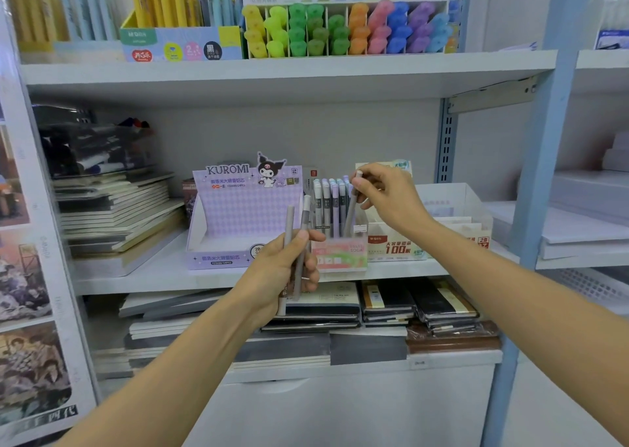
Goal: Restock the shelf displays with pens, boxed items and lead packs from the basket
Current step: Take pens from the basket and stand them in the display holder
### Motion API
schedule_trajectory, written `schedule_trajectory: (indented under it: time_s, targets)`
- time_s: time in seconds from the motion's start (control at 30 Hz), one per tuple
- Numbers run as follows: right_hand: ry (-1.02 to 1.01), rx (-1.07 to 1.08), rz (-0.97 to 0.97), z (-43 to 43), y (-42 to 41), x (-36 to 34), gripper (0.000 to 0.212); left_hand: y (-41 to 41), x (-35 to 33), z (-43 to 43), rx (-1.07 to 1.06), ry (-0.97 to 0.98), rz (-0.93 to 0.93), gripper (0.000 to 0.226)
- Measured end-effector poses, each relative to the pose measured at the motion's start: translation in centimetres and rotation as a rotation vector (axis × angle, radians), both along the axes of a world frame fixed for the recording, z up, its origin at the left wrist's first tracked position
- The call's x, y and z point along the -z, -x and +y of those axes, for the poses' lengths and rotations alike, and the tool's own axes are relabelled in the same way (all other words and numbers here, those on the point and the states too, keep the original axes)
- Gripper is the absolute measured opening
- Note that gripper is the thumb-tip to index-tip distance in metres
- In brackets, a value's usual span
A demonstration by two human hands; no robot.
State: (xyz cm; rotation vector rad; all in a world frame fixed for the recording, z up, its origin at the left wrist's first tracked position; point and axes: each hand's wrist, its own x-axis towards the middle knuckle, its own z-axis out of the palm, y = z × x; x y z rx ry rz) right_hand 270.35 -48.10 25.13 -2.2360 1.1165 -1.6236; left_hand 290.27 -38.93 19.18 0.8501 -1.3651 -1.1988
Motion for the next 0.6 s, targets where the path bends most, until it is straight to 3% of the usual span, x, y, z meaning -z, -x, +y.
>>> schedule_trajectory:
  time_s: [0.3,0.6]
  targets:
    - [0.019,-0.028,0.045,-0.4,-0.2,-0.5,0.016,0.1,0.2,-0.7,0.011,0.017,0.007,0.03]
    - [-0.111,-0.098,0.132,-0.8,1.4,-1.3,0.019,-0.2,0.6,-1.5,0.009,-0.021,0.004,0.03]
